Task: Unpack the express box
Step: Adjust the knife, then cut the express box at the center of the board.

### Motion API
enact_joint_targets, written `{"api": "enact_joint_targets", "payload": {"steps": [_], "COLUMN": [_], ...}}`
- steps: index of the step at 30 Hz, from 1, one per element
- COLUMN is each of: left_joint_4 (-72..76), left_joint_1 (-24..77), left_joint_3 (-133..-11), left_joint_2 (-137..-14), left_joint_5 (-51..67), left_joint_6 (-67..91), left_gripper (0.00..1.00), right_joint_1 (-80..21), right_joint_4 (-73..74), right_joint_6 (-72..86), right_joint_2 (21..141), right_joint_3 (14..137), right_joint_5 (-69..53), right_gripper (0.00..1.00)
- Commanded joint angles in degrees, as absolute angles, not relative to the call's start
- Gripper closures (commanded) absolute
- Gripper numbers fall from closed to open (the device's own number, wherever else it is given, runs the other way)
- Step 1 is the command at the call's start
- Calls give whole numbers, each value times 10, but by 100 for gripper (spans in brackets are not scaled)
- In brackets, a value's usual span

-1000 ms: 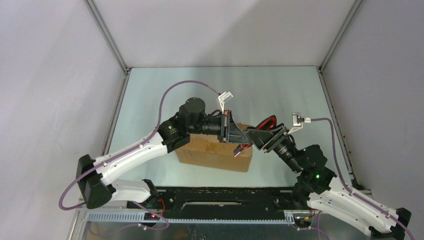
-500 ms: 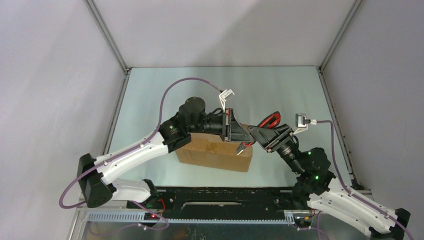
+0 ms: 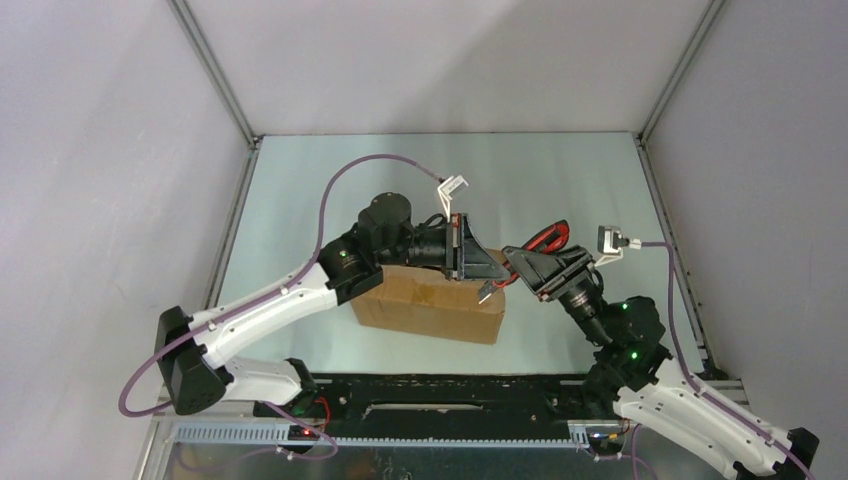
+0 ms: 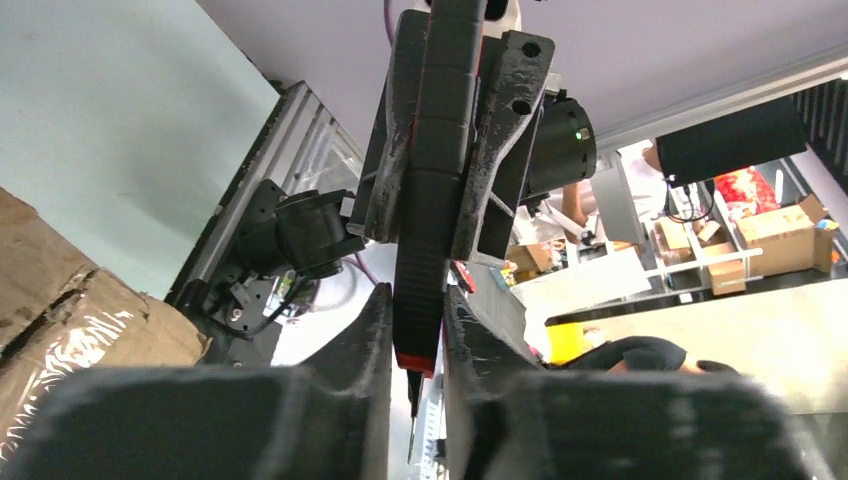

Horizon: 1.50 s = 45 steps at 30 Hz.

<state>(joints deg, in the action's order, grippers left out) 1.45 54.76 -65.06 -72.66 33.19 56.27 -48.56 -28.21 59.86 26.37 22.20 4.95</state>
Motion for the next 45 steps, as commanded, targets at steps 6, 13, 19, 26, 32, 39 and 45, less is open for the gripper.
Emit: {"api": "enact_joint_targets", "payload": {"steps": [6, 13, 19, 26, 32, 39, 45], "left_joint_4": [40, -19, -29, -29, -109, -416, -577], "left_joint_1": [553, 555, 559, 559, 559, 524, 540], "left_joint_3": [-660, -716, -732, -734, -761, -866, -913], "left_joint_2": [-723, -760, -775, -774, -769, -739, -763], "left_joint_5": [361, 410, 411, 409, 376, 225, 156], "left_joint_6": [567, 527, 523, 520, 470, 251, 27], "left_gripper": [100, 100, 100, 100, 39, 9, 0], "right_joint_1": [-473, -459, -458, -454, -445, -406, -408], "right_joint_4": [-323, -332, -340, -324, -305, -212, -150], "right_joint_6": [594, 613, 618, 624, 620, 687, 781], "right_joint_2": [266, 283, 281, 266, 237, 138, 80], "right_joint_3": [225, 225, 226, 223, 210, 143, 74], "right_joint_5": [44, -25, -33, -18, 26, 166, 301], "right_gripper": [97, 48, 44, 90, 100, 100, 100]}}
